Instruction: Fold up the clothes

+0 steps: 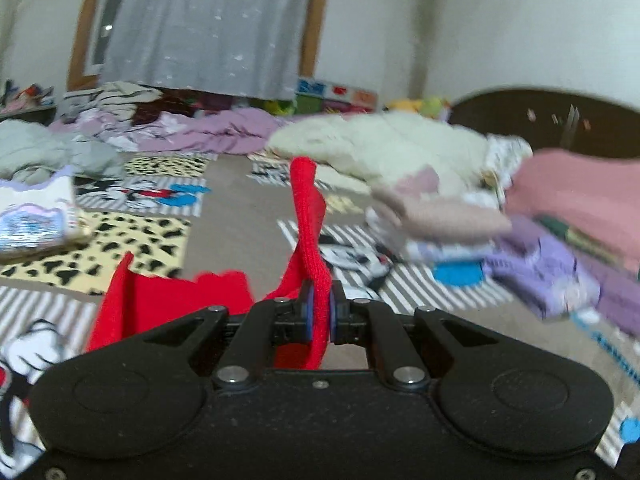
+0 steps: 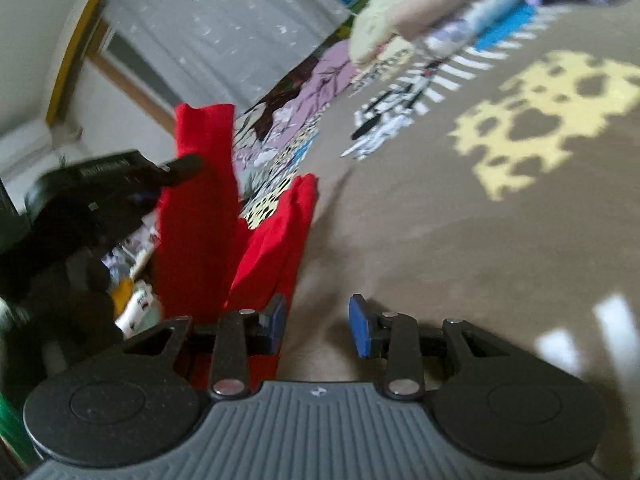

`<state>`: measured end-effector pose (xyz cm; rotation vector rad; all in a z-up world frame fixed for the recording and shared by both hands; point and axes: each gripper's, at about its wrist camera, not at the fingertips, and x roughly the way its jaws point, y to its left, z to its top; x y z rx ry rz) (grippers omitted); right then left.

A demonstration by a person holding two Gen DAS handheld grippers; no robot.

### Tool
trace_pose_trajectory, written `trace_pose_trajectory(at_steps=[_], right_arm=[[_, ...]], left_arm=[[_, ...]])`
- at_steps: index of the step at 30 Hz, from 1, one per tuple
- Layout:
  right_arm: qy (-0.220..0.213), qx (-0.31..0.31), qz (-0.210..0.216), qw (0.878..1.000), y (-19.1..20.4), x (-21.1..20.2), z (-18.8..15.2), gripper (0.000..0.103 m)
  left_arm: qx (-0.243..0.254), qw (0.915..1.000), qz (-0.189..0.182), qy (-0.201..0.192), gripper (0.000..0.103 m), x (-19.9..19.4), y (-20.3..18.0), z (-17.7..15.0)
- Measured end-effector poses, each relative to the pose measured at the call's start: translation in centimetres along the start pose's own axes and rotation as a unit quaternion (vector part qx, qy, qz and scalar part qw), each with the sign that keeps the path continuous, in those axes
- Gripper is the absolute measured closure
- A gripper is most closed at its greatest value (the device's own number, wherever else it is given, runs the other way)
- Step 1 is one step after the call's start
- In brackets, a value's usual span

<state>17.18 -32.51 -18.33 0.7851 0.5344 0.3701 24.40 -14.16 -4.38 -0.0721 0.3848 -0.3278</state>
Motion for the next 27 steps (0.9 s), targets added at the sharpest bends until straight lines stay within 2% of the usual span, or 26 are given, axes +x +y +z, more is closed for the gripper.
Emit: trace_pose_trajectory(at_steps=[4, 9, 14, 19, 22, 27], right_arm=[[-0.010, 0.032, 0.004, 0.999, -1.6, -1.1, 0.5, 0.066], [-0.022, 0.055, 0.006, 0.998, -3.0, -1.9, 0.9, 0.068], [-0.026, 0.053, 0.008, 0.998, -3.2, -1.7, 1.0, 0.066], [-0.024, 0.012, 0.014, 1.000, -1.5, -0.9, 1.0, 0.066], [-0.019, -0.030, 0.020, 0.999, 0.1, -0.5, 0.8, 0.066], [-0.007, -0.114, 0.034, 0.993, 3.3, 0.2, -0.1, 0.065]], left_arm=[[0.026, 0.9994, 0.003, 0.022, 0.099, 1.8, -2.3, -1.8], [0.037, 0.9975, 0.011, 0.060, 0.099, 4.0, -3.4, -3.9], [0.043, 0.9963, 0.012, 0.074, 0.099, 4.5, -3.8, -4.8], [0.028, 0.9969, -0.009, 0.073, 0.099, 3.9, -2.7, -3.5], [0.011, 0.9962, -0.036, 0.078, 0.099, 3.5, -1.0, -1.5], [-0.020, 0.9906, -0.081, 0.108, 0.099, 3.9, 3.2, 2.6]])
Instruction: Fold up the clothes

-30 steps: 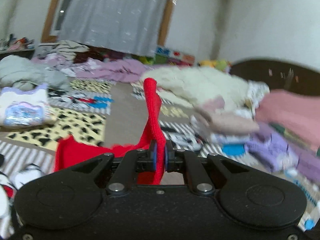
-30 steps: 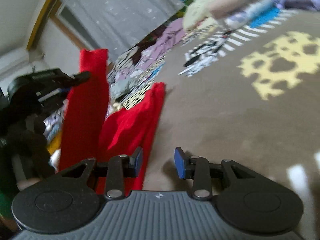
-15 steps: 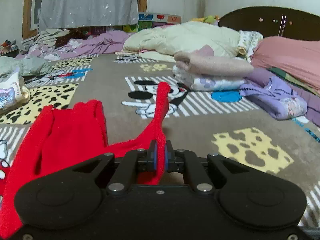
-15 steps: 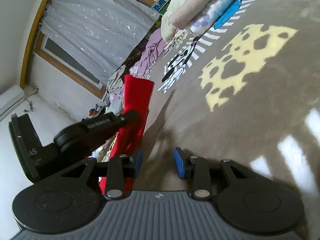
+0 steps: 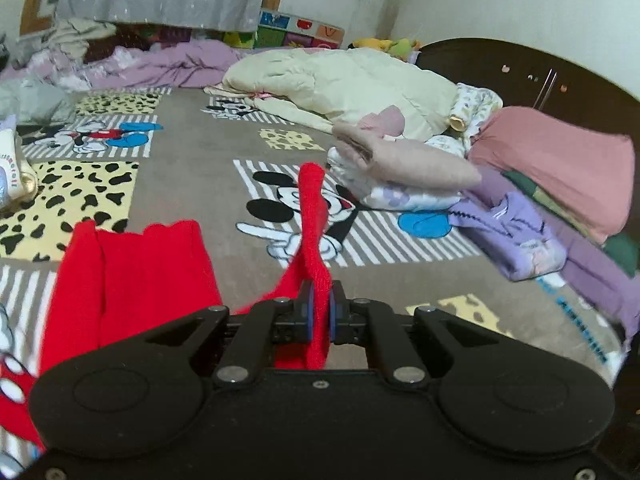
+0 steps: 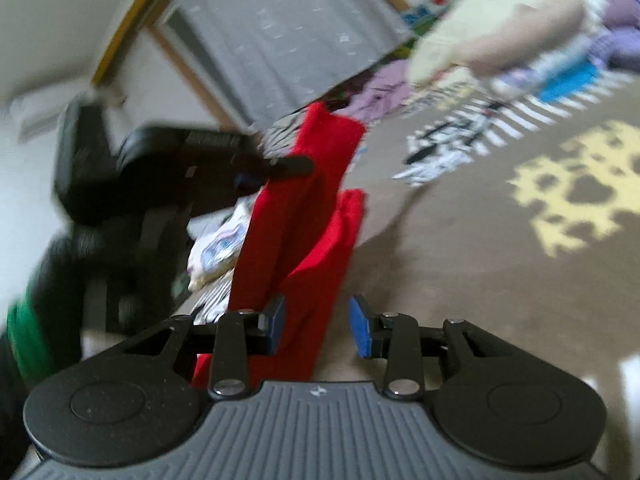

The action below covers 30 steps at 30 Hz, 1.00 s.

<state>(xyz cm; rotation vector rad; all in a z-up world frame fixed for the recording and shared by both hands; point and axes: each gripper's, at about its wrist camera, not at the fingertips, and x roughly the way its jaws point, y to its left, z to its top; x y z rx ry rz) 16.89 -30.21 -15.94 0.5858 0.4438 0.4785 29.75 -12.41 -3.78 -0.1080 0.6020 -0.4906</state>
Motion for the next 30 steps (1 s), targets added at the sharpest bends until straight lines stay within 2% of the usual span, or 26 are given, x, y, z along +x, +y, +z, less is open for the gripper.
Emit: trace_pose_trajectory(at_steps=[4, 9, 11, 14, 26, 30], right_arm=[[0.017, -0.063, 0.012, 0.998, 2.7, 1.2, -0.3, 0.065], [0.025, -0.128, 0.025, 0.991, 5.7, 2.5, -1.0, 0.064], [0.025, -0.152, 0.032, 0.987, 7.0, 3.0, -1.3, 0.058], [0.028, -0.179, 0.036, 0.983, 8.6, 3.9, -1.9, 0.057], [0.024, -0.245, 0.007, 0.969, 12.6, 7.0, -3.2, 0.057], [0.023, -0.268, 0.010, 0.963, 13.9, 7.7, -3.9, 0.057]], left_arm=[[0.014, 0.9998, 0.004, 0.015, 0.099, -0.7, 2.9, 1.9], [0.004, 0.9996, 0.015, 0.022, 0.099, -1.1, 5.9, 2.2], [0.004, 0.9996, 0.016, 0.021, 0.099, -1.4, 6.7, 2.1], [0.002, 0.9998, 0.008, 0.017, 0.099, -1.7, 7.7, 1.9], [-0.007, 0.9999, 0.003, 0.009, 0.099, -1.7, 11.8, 2.8], [-0.006, 0.9999, 0.007, 0.013, 0.099, -1.2, 13.3, 3.3]])
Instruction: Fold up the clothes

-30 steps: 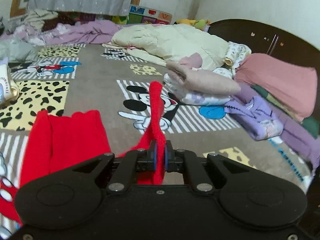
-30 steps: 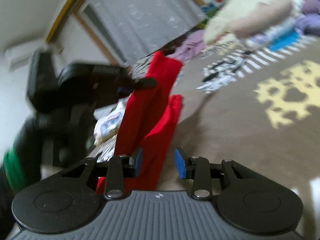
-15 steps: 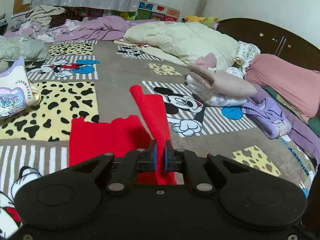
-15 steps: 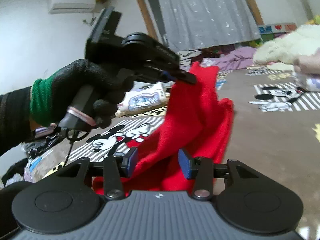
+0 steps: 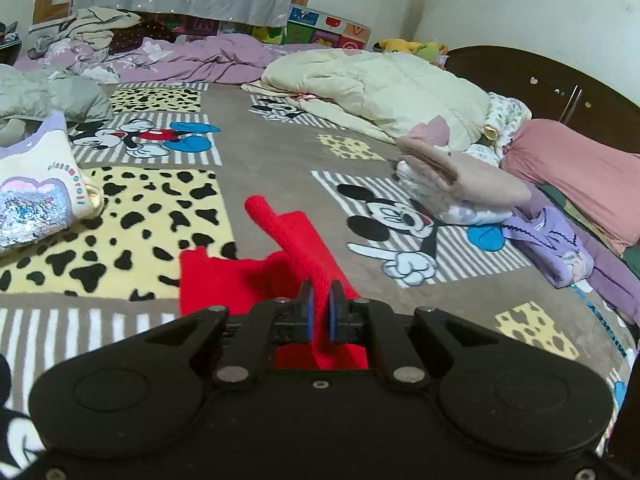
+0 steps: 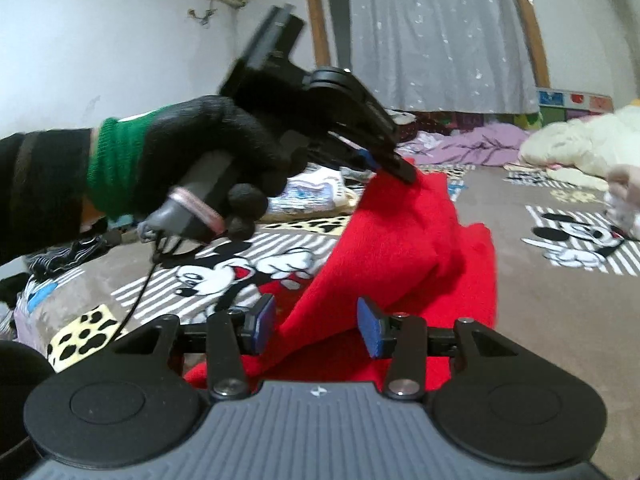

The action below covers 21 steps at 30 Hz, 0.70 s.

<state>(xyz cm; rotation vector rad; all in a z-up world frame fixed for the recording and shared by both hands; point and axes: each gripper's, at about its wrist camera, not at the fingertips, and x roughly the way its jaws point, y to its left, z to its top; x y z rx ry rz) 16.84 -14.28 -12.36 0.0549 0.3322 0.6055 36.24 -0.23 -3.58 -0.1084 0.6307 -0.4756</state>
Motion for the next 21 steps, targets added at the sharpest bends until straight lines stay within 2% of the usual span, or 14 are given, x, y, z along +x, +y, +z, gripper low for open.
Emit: trace_pose_trajectory(at_steps=[5, 11, 16, 21], right_arm=[[0.003, -0.043, 0.005, 0.999, 1.9, 1.1, 0.0, 0.056], [0.003, -0.059, 0.022, 0.998, 2.9, 1.9, 0.2, 0.052], [0.037, -0.063, 0.050, 0.996, 3.1, 3.3, -0.1, 0.053], [0.074, -0.080, 0.057, 0.992, 3.5, 4.1, -0.5, 0.053]], left_arm=[[0.003, 0.9999, 0.001, 0.010, 0.099, 1.1, 1.7, 0.3], [0.003, 0.9999, -0.009, 0.013, 0.099, 2.4, 3.2, 0.2], [0.003, 0.9997, -0.012, 0.022, 0.099, 3.7, 4.5, -0.3], [-0.007, 0.9993, -0.015, 0.032, 0.099, 4.9, 5.7, -1.1]])
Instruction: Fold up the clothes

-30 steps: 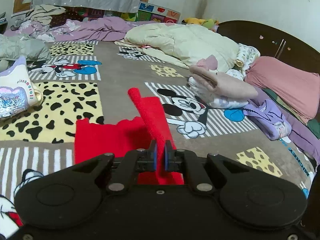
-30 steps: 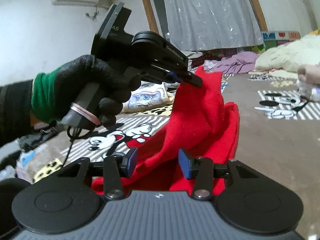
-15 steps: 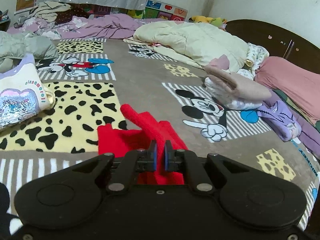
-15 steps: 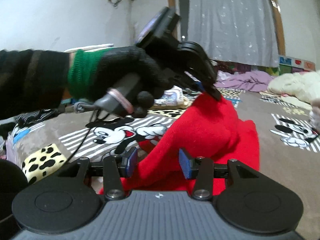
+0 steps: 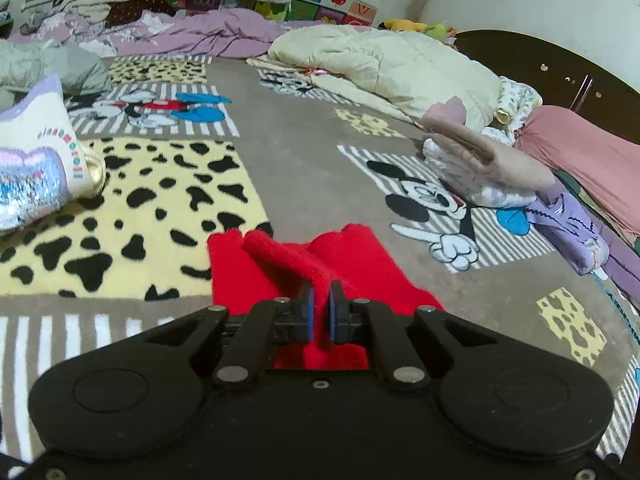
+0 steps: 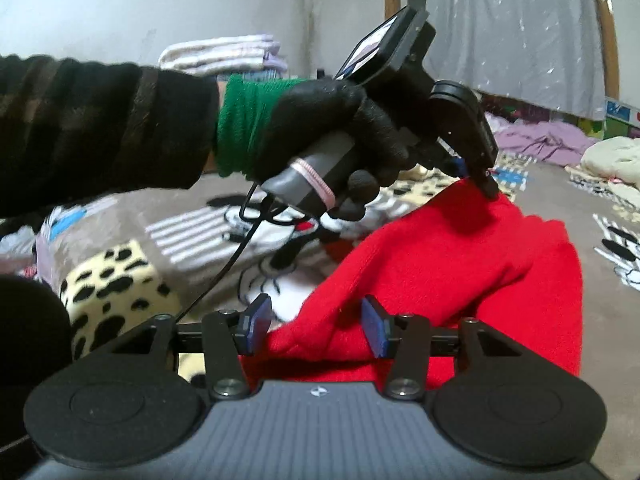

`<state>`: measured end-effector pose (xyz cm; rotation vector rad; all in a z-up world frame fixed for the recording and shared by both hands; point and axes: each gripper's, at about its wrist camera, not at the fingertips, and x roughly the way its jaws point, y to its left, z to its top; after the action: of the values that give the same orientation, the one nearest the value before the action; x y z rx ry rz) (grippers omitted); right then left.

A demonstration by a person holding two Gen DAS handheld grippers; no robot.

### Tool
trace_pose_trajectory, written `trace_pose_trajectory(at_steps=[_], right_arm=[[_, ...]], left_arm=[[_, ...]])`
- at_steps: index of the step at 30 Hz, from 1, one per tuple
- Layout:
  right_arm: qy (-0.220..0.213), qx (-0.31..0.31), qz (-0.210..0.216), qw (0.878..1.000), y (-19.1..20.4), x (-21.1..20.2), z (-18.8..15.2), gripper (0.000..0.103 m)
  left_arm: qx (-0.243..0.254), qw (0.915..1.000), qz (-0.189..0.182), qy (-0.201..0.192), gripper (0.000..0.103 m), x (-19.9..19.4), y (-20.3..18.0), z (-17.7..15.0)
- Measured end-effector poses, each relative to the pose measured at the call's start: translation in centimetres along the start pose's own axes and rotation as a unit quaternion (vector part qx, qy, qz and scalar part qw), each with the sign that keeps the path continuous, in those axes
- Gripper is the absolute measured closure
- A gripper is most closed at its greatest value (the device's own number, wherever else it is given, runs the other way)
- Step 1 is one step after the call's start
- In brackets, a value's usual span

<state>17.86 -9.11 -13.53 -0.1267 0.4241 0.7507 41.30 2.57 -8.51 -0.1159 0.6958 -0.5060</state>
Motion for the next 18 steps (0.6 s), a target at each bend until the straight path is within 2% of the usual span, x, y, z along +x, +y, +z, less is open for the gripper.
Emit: trace_pose_trajectory(at_steps=[5, 7, 9, 14, 18], right_arm=[[0.033, -0.004, 0.006, 0.999, -0.1, 0.0, -0.2, 0.052], [0.036, -0.016, 0.006, 0.999, 0.2, -0.2, -0.2, 0.052], [0.031, -0.024, 0.012, 0.999, 0.6, -0.6, -0.2, 0.052], [0.010, -0.031, 0.039, 0.999, 1.1, -2.7, 0.1, 0.053], [-0.008, 0.059, 0.056, 0.997, -2.5, -4.8, 0.1, 0.053]], left_arm=[[-0.004, 0.9993, 0.022, 0.030, 0.096, 1.5, 0.9, -1.0], [-0.008, 0.9990, 0.029, 0.034, 0.080, 1.4, 1.3, -1.4], [-0.024, 0.9990, 0.037, 0.008, 0.071, -0.4, 1.7, -1.5], [-0.092, 0.9939, 0.043, -0.044, 0.070, -7.1, 2.0, -3.5], [-0.136, 0.9894, 0.020, -0.046, 0.070, -11.1, 0.0, -7.4]])
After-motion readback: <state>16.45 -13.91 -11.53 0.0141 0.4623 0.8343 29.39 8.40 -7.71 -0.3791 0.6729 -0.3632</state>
